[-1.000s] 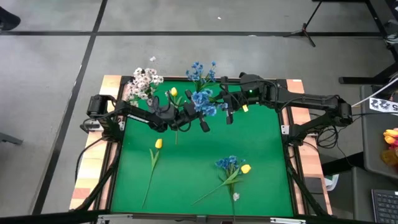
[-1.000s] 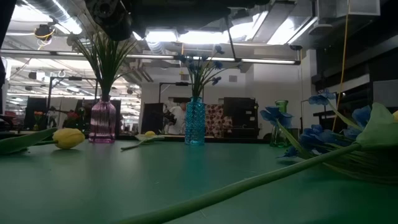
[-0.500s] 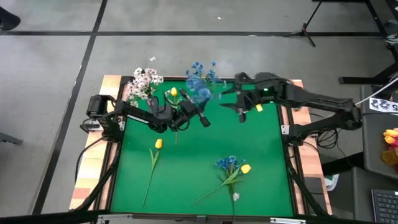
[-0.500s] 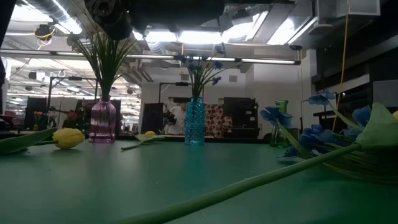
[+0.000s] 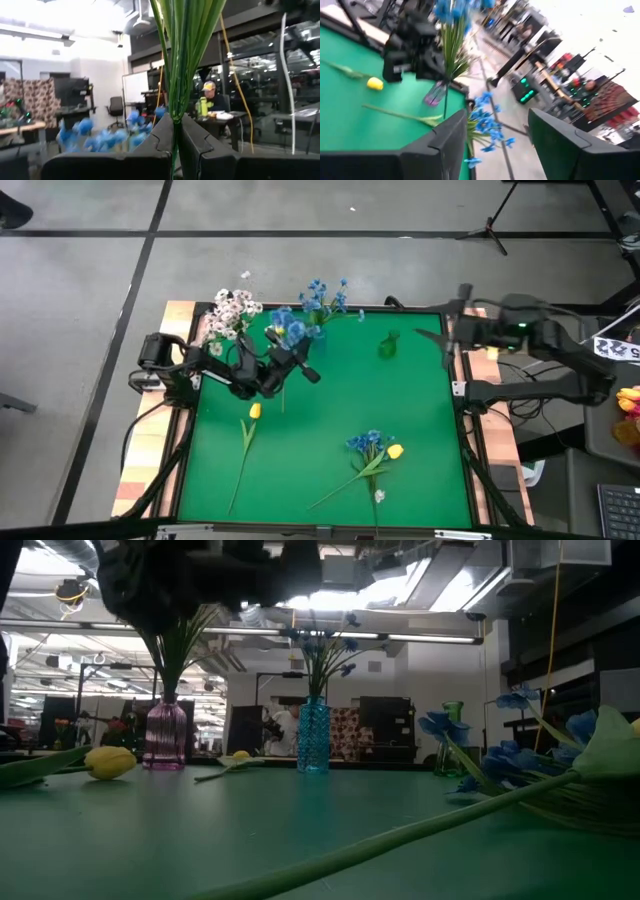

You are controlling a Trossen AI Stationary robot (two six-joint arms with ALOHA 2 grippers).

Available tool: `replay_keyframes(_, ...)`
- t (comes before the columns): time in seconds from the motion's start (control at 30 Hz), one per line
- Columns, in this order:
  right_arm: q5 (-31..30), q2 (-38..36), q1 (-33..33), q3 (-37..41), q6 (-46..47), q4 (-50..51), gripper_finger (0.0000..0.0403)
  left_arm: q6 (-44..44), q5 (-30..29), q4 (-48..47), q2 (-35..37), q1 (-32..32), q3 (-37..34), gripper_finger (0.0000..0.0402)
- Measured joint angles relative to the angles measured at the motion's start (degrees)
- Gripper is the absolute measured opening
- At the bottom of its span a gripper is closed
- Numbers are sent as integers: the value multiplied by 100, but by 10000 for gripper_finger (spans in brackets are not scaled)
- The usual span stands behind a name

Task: Sort flowers into vase by color
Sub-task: Put the top blue flowers into the blue vase

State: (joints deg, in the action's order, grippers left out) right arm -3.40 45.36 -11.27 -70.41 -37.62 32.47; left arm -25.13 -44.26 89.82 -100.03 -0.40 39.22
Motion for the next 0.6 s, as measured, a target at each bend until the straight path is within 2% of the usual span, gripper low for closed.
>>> replay_keyframes(0.17,-7,-301,0,0,158,143,202,544,156,-133,-2,337,-135,2)
replay_keyframes(0.6,-6,-349,0,-2,157,723,198,992,361,-1000,-2,930,-139,2)
